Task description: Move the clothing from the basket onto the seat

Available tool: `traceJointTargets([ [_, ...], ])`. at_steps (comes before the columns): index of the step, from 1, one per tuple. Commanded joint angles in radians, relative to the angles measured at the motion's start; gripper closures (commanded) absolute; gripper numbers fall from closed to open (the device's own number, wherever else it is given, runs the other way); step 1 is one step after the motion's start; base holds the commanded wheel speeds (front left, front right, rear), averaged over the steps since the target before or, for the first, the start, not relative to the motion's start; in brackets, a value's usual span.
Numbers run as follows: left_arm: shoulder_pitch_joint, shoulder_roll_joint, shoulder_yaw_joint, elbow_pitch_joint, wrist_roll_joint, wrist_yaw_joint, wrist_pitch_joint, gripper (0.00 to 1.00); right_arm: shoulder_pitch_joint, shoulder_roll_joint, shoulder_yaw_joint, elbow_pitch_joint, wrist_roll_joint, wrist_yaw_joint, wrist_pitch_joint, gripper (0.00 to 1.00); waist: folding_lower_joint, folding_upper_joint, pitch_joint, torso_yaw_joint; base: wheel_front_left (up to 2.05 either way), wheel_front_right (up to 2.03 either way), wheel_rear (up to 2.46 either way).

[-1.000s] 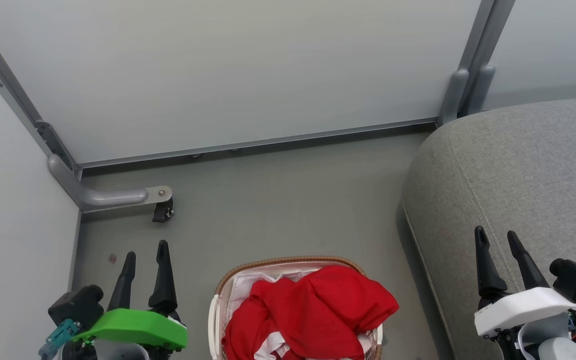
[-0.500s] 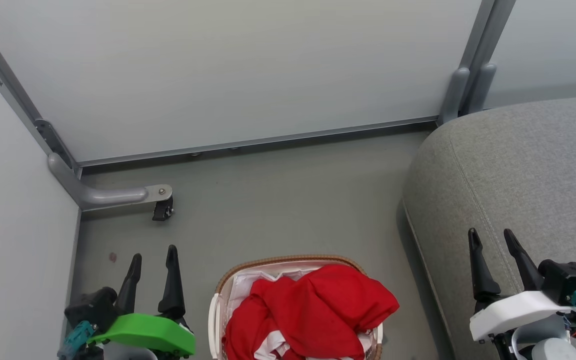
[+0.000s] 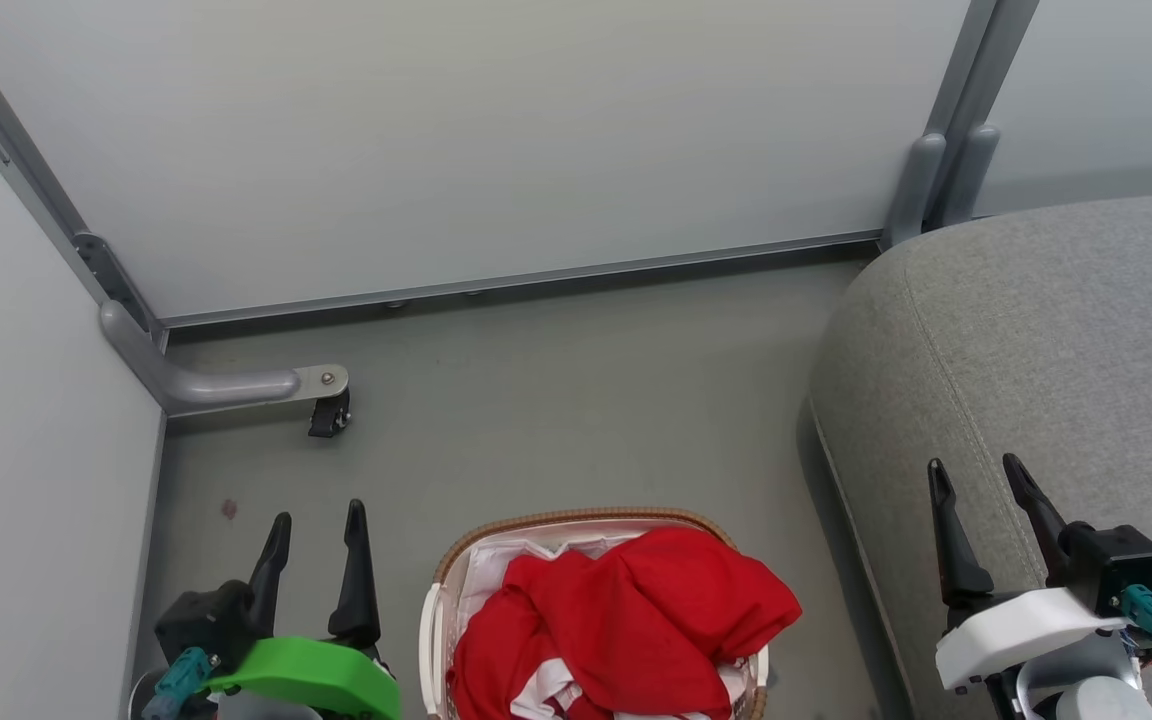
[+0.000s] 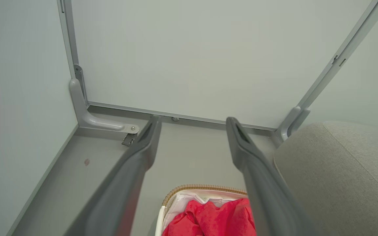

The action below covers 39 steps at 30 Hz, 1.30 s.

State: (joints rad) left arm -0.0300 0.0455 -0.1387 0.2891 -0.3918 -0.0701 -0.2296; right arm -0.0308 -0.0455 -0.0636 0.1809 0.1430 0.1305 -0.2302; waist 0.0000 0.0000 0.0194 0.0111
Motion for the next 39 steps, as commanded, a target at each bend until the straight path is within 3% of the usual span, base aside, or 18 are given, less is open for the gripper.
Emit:
traceJointTargets([
  [1, 0.01, 0.007, -0.003, 0.001, 0.021, 0.005, -0.008, 0.0, 0.011, -0.006, 0.0, -0.002, -0.022, 0.0, -0.008, 0.0, 0.0, 0.0, 0.001, 0.001, 0.0, 0.0, 0.0],
  [18, 0.014, 0.008, -0.021, 0.031, 0.108, 0.007, -0.037, 0.0, 0.017, -0.008, 0.01, 0.0, -0.136, 0.0, -0.037, 0.0, 0.0, 0.0, 0.008, 0.001, 0.0, 0.0, 0.0],
  [39, -0.006, 0.008, -0.025, 0.038, 0.105, -0.001, -0.037, 0.0, 0.001, -0.007, 0.006, -0.004, -0.131, 0.0, -0.037, 0.0, 0.0, 0.0, 0.034, -0.001, 0.0, 0.0, 0.0],
])
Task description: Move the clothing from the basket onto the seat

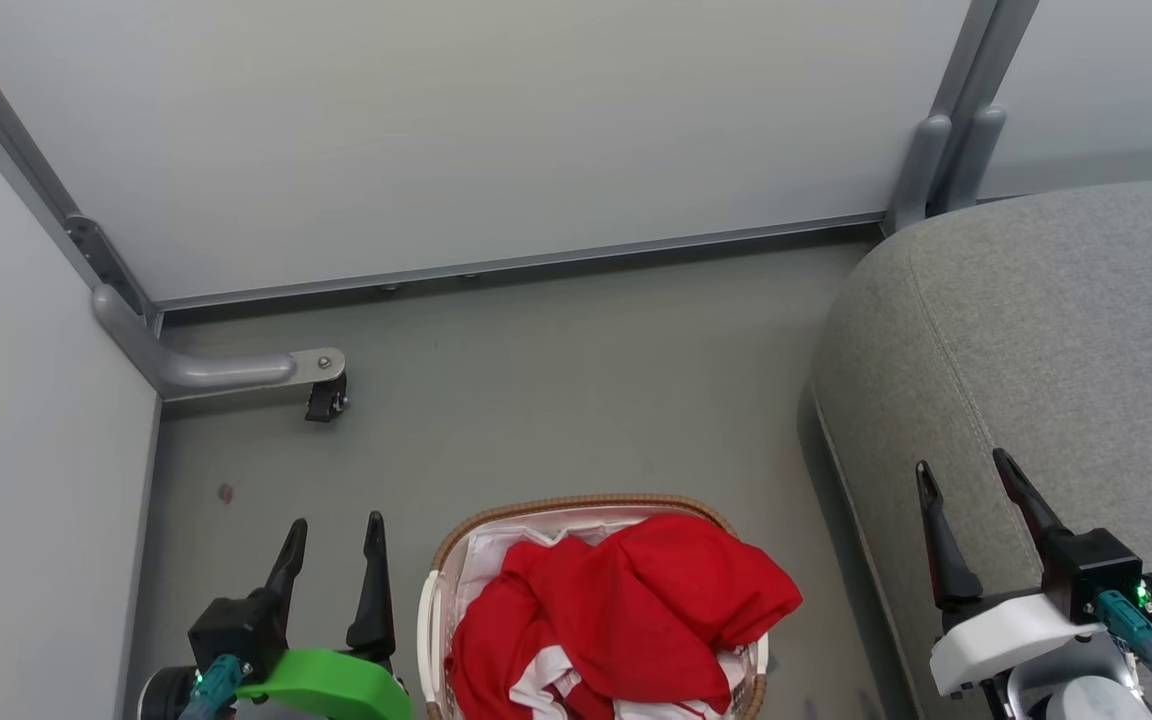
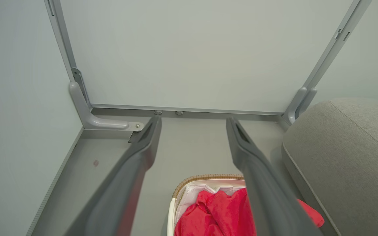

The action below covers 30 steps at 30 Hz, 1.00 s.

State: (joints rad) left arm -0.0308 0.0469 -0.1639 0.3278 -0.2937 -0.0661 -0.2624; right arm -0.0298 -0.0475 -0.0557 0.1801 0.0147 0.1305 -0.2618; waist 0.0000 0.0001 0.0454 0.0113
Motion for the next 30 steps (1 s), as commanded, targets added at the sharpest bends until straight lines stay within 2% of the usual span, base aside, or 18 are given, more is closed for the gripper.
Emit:
traceJointTargets([
  [1, -0.009, 0.006, -0.001, 0.0, 0.006, -0.005, -0.004, 0.0, -0.005, -0.005, -0.002, -0.004, -0.002, 0.0, -0.005, 0.0, 0.0, -0.0001, 0.013, -0.002, 0.0, 0.0, 0.0],
  [7, -0.053, 0.006, -0.01, 0.007, 0.021, -0.01, -0.004, 0.0, -0.042, -0.005, -0.001, -0.024, -0.005, 0.0, -0.005, 0.0, 0.0, -0.0001, 0.088, -0.015, 0.0, 0.0, 0.0],
  [15, -0.179, 0.006, -0.059, 0.061, 0.02, -0.031, -0.002, 0.0, -0.119, -0.005, -0.007, -0.063, -0.008, 0.0, -0.004, 0.0, 0.0, -0.0001, 0.258, -0.056, 0.0, 0.0, 0.0],
  [23, -0.352, 0.006, -0.16, 0.173, 0.053, -0.05, -0.002, 0.0, -0.212, -0.004, -0.006, -0.105, 0.021, 0.0, -0.004, 0.0, 0.0, -0.0001, 0.451, -0.136, 0.0, 0.0, 0.0],
  [30, -0.499, 0.007, -0.264, 0.331, 0.104, -0.061, -0.002, 0.0, -0.28, -0.004, 0.022, -0.138, 0.052, 0.0, -0.004, 0.0, 0.0, -0.0001, 0.584, -0.205, 0.0, 0.0, 0.0],
])
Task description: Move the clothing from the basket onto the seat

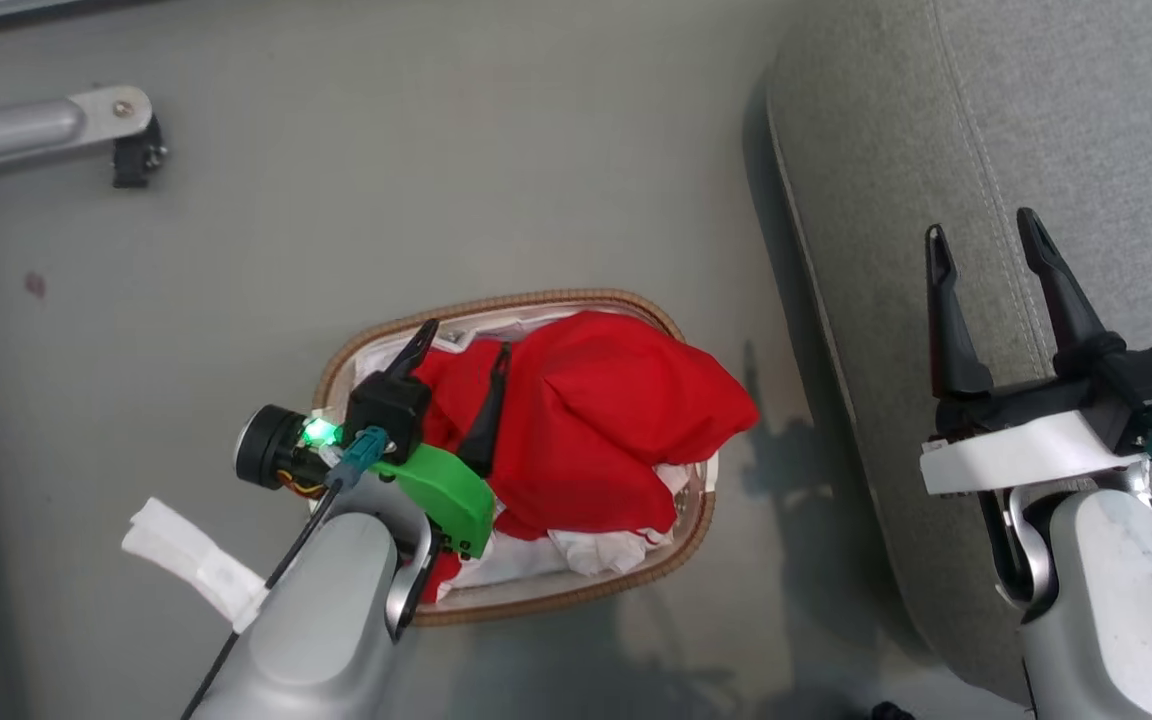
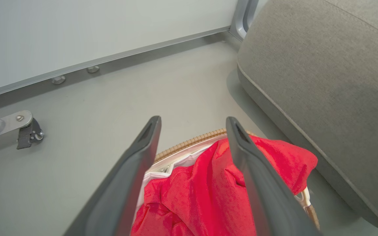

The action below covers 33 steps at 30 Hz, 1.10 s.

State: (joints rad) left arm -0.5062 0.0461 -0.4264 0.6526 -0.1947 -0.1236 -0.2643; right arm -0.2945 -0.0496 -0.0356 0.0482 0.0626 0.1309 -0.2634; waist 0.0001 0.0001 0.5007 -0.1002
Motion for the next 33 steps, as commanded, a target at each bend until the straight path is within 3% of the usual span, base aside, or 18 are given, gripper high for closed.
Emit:
traceJointTargets([
  [1, -0.044, 0.008, -0.014, 0.036, 0.01, -0.005, 0.0, 0.0, -0.025, -0.002, 0.01, -0.01, 0.011, 0.0, -0.002, 0.0, -0.0001, -0.0001, 0.148, -0.107, 0.0, 0.0, 0.0],
  [11, -0.179, 0.018, -0.179, 0.249, -0.024, -0.007, 0.0, 0.0, -0.067, -0.001, 0.058, -0.036, 0.053, 0.0, -0.002, 0.0, -0.0001, -0.0001, 0.266, -0.19, 0.0, 0.0, 0.0],
  [23, -0.268, 0.056, -0.211, 0.37, -0.095, -0.008, 0.0, 0.0, -0.078, -0.001, 0.099, -0.058, 0.08, 0.0, -0.002, 0.0, -0.0001, -0.0001, 0.348, -0.253, 0.0, 0.0, 0.0],
  [24, -0.273, 0.052, -0.222, 0.38, -0.107, -0.008, 0.0, 0.4, -0.079, -0.001, 0.103, -0.056, 0.084, 0.0, -0.002, 0.0, -0.0001, -0.0001, 0.351, -0.255, 0.0, 0.0, 0.0],
  [25, -0.274, 0.05, -0.229, 0.382, -0.113, -0.008, 0.0, 0.6, -0.079, -0.001, 0.103, -0.055, 0.085, 0.0, -0.002, 0.0, -0.0001, -0.0001, 0.351, -0.255, 0.0, 0.0, 0.0],
  [26, -0.272, 0.048, -0.235, 0.384, -0.12, -0.008, 0.0, 0.72, -0.08, -0.001, 0.103, -0.053, 0.086, 0.0, -0.002, 0.0, -0.0001, -0.0001, 0.35, -0.254, 0.0, 0.0, 0.0],
  [29, -0.263, 0.044, -0.25, 0.382, -0.138, -0.008, 0.0, 0.87, -0.082, -0.001, 0.105, -0.048, 0.084, 0.0, -0.002, 0.0, -0.0001, -0.0001, 0.341, -0.247, 0.0, 0.0, 0.0],
  [30, -0.259, 0.043, -0.255, 0.378, -0.145, -0.008, 0.0, 1.0, -0.083, -0.002, 0.105, -0.047, 0.081, 0.0, -0.002, 0.0, -0.0001, -0.0001, 0.336, -0.242, 0.0, 0.0, 0.0],
  [33, -0.245, 0.041, -0.27, 0.36, -0.154, -0.008, 0.0, 1.0, -0.083, -0.002, 0.101, -0.042, 0.07, 0.0, -0.002, 0.0, -0.0001, -0.0001, 0.317, -0.227, 0.0, 0.0, 0.0],
])
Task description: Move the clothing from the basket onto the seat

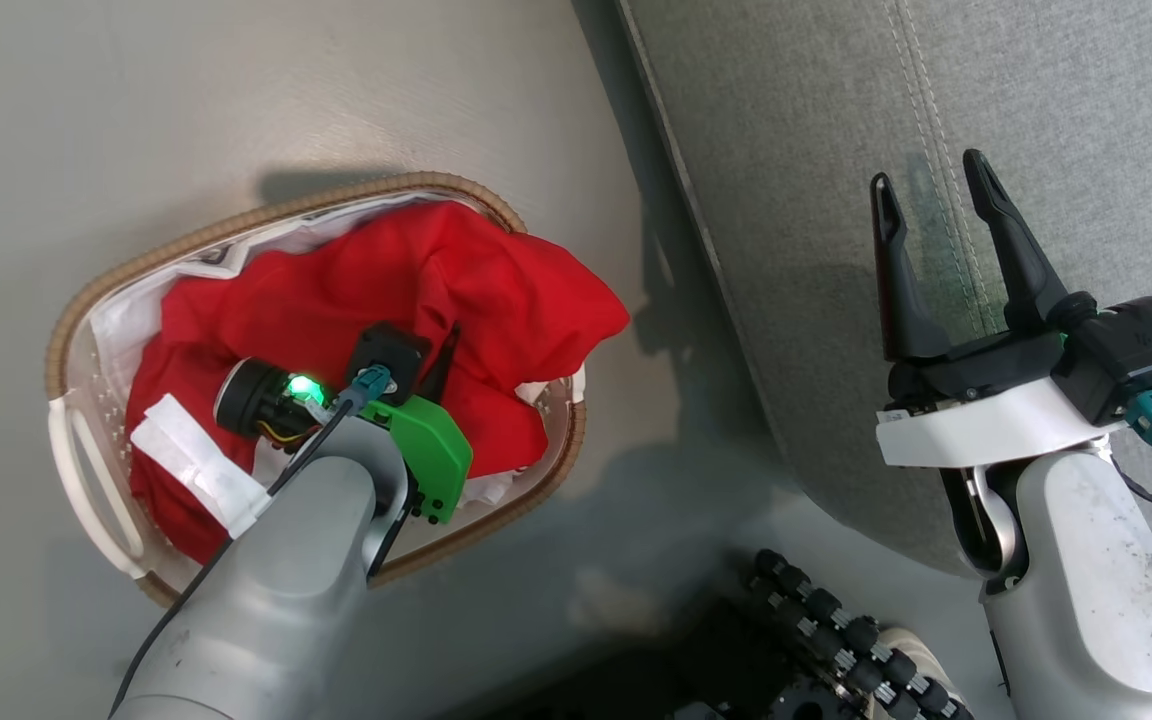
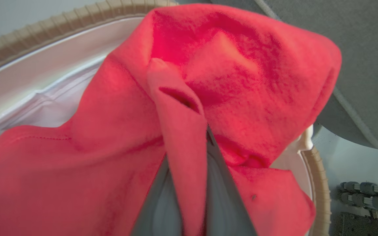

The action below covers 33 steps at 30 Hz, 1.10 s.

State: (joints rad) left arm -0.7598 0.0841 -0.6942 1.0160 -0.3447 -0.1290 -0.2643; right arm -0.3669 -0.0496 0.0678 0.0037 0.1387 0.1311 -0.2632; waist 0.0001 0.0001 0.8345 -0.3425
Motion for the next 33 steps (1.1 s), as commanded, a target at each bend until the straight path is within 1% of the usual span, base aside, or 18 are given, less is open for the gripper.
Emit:
traceJointTargets([
  [1, 0.013, 0.005, -0.004, -0.014, -0.005, -0.002, 0.0, 1.0, -0.011, -0.002, -0.004, 0.004, -0.01, -0.001, -0.002, 0.0, -0.0001, -0.0001, -0.025, 0.022, 0.0, 0.0, 0.0],
  [6, 0.038, 0.012, 0.006, -0.066, -0.013, -0.002, 0.0, 1.0, 0.001, -0.002, -0.012, 0.015, -0.039, -0.001, -0.002, 0.0, -0.0001, -0.0001, -0.082, 0.058, 0.0, 0.0, 0.0],
  [10, 0.072, 0.008, 0.015, -0.116, -0.002, -0.002, 0.0, 1.0, 0.02, -0.002, -0.025, 0.031, -0.072, -0.001, -0.002, 0.0, -0.0001, -0.0001, -0.149, 0.093, 0.0, 0.0, 0.0],
  [24, 0.221, -0.001, 0.073, -0.389, 0.051, -0.003, -0.001, 1.0, 0.134, -0.003, -0.059, 0.077, -0.169, -0.001, -0.002, 0.0, -0.0001, -0.0001, -0.466, 0.217, 0.0, 0.0, 0.0],
  [29, 0.238, 0.012, 0.072, -0.485, 0.084, -0.003, -0.001, 1.0, 0.177, -0.003, -0.05, 0.088, -0.185, -0.001, -0.002, 0.0, -0.0001, -0.0001, -0.564, 0.25, 0.0, 0.0, 0.0],
  [33, 0.215, 0.029, 0.067, -0.542, 0.089, -0.003, 0.0, 1.0, 0.209, -0.003, -0.035, 0.097, -0.19, -0.001, -0.002, 0.0, -0.0001, -0.0001, -0.636, 0.267, 0.0, 0.0, 0.0],
])
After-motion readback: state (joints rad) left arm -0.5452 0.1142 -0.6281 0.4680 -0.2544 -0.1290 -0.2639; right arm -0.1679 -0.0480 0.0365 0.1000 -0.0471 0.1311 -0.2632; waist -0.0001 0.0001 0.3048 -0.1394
